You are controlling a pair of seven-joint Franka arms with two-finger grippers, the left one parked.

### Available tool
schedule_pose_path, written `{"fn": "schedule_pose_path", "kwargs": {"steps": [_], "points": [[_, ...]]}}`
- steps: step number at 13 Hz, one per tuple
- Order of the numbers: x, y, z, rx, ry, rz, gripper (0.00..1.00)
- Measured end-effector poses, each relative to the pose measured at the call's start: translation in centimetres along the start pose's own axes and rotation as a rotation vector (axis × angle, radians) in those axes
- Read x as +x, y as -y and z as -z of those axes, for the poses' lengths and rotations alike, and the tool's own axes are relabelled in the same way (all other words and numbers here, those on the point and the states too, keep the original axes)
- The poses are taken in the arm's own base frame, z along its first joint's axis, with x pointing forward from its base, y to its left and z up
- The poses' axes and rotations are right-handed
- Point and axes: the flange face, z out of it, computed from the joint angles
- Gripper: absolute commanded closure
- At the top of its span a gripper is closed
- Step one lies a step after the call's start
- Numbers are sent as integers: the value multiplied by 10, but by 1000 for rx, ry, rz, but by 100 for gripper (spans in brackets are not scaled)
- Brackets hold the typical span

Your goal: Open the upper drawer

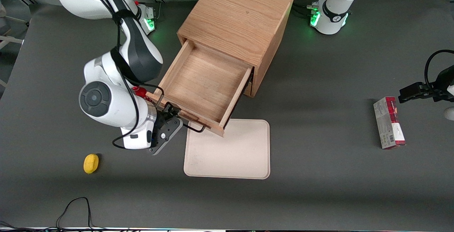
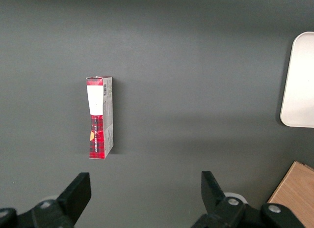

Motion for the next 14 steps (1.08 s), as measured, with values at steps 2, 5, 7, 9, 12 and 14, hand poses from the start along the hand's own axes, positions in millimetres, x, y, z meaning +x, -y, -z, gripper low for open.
{"fn": "schedule_pose_path", "kwargs": {"steps": [2,5,7,9,12,14], "points": [[-7,-3,28,-13,-8,-29,0],[-29,-8,70,-28,-10,-143,0],[-53,-20,99,-45,4,-225,0],[-74,-31,120,-56,22,-296,0],[-105,-48,145,-68,41,-385,0],[-128,-63,154,-61,42,-483,0]]}}
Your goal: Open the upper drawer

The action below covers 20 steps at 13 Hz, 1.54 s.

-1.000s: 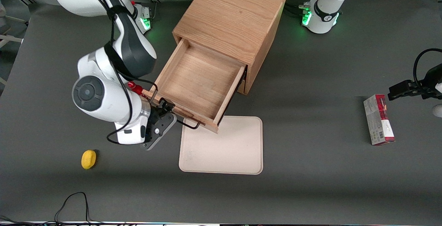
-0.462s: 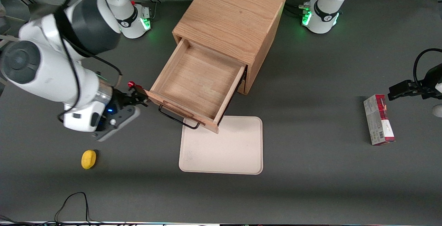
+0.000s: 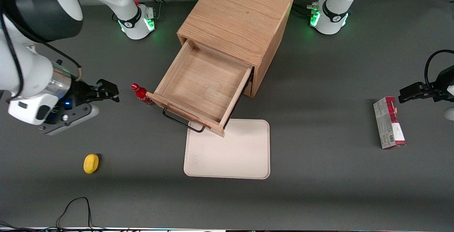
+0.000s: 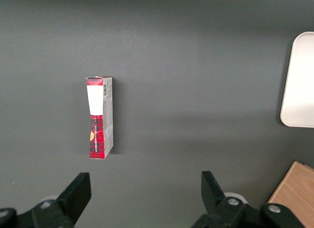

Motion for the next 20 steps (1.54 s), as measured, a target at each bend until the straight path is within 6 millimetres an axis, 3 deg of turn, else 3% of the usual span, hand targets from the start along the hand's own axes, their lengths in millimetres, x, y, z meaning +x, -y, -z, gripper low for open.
{"fn": "schedule_pose_path", "kwargs": {"steps": [4,7,15,20], "points": [[-44,-69,7,59,-2,-157,0],[-67,-100,10,15,-41,-207,0],[-96,-135,6,-41,-70,-267,0],[-94,-132,3,-66,-64,-258,0]]}}
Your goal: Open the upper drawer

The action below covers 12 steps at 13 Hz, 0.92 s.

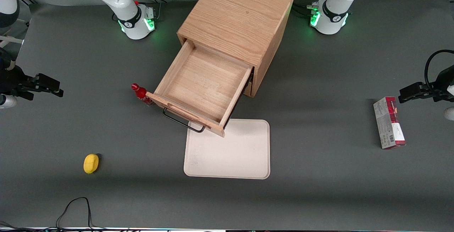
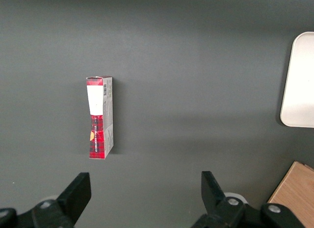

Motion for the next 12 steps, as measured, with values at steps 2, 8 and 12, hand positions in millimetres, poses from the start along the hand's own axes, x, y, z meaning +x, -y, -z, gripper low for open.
{"fn": "schedule_pose_path", "kwargs": {"steps": [2,8,12], "points": [[0,0,0,-5,0,1,0],[1,4,-1,-6,3,0,0],[1,3,-2,-7,4,-5,0]]}}
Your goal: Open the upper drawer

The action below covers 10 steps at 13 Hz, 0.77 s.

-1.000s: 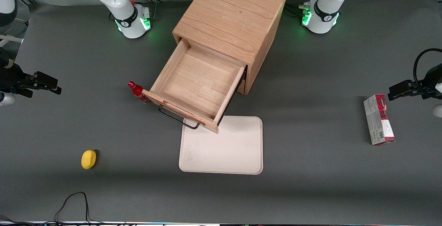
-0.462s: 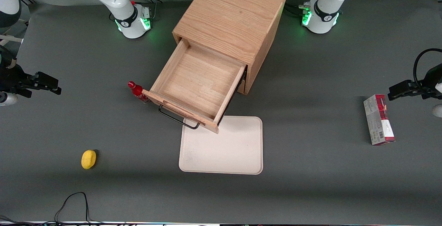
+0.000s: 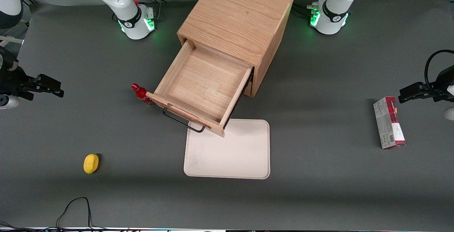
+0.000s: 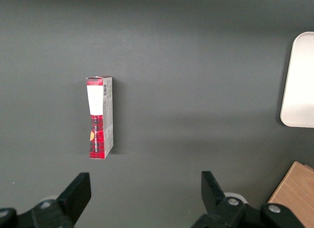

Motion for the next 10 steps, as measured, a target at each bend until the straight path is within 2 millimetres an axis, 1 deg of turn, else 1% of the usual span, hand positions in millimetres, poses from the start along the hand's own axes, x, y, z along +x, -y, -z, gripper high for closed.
{"fn": "schedule_pose_path", "kwargs": {"steps": [7,10], "points": [[-1,-10,0,-5,0,-25,0],[-1,-8,0,-5,1,-22,0]]}}
